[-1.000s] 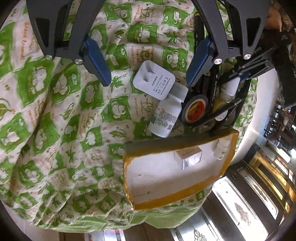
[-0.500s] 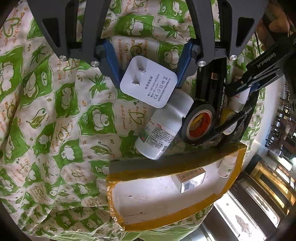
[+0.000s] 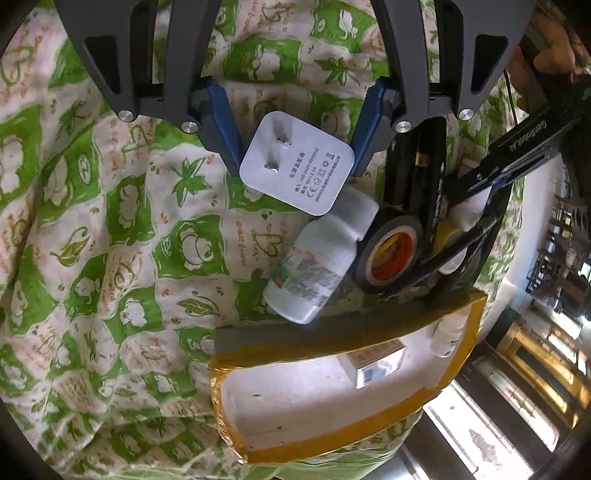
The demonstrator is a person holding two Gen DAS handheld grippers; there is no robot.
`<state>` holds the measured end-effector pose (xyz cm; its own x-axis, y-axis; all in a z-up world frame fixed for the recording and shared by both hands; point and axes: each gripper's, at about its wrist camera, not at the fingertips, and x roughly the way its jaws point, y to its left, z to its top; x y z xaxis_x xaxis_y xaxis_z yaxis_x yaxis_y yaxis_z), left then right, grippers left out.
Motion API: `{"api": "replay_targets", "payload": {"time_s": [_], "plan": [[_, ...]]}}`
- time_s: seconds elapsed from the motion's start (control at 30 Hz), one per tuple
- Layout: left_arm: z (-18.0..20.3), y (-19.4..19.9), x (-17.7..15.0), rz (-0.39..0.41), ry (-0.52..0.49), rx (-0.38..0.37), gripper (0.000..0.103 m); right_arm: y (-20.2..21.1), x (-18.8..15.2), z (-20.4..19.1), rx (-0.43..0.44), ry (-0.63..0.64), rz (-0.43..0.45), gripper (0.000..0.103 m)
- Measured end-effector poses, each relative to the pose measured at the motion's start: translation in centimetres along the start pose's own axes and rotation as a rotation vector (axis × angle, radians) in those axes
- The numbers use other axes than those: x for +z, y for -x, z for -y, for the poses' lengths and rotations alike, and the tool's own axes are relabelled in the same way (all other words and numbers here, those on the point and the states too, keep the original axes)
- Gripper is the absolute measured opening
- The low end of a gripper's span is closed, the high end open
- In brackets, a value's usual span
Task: Organize rigid objects
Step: 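Grasp a white bottle with the left tool while the right tool grasps the white plug charger, then carry the bottle with the left tool while the right tool carries the charger over the tray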
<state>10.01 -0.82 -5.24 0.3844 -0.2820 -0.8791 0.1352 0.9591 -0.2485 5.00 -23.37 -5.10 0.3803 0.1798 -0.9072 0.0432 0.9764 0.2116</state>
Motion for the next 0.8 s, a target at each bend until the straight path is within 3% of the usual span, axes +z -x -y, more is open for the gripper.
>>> {"api": "replay_targets", "payload": {"time_s": [0.27,0.47,0.63,0.8], "plan": [[0.6,0.4,-0.1,0.01,-0.026,0.023,0.037,-0.7,1.2,1.0,0.061,-0.057,-0.028,0.056],[-0.5,2.7,-1.0,0.025,0.037,-0.048,0.037,1.8,0.1,0.2,0.132,-0.021,-0.005,0.055],[-1.0,4.1,-2.1,0.046,0.063,-0.081,0.037,2.9,-0.3,-0.4,0.142,0.006,0.017,0.055],[-0.5,4.7,-2.7,0.061,0.044,-0.065,0.037,3.0,-0.5,-0.4,0.106,0.021,0.032,0.055]]}}
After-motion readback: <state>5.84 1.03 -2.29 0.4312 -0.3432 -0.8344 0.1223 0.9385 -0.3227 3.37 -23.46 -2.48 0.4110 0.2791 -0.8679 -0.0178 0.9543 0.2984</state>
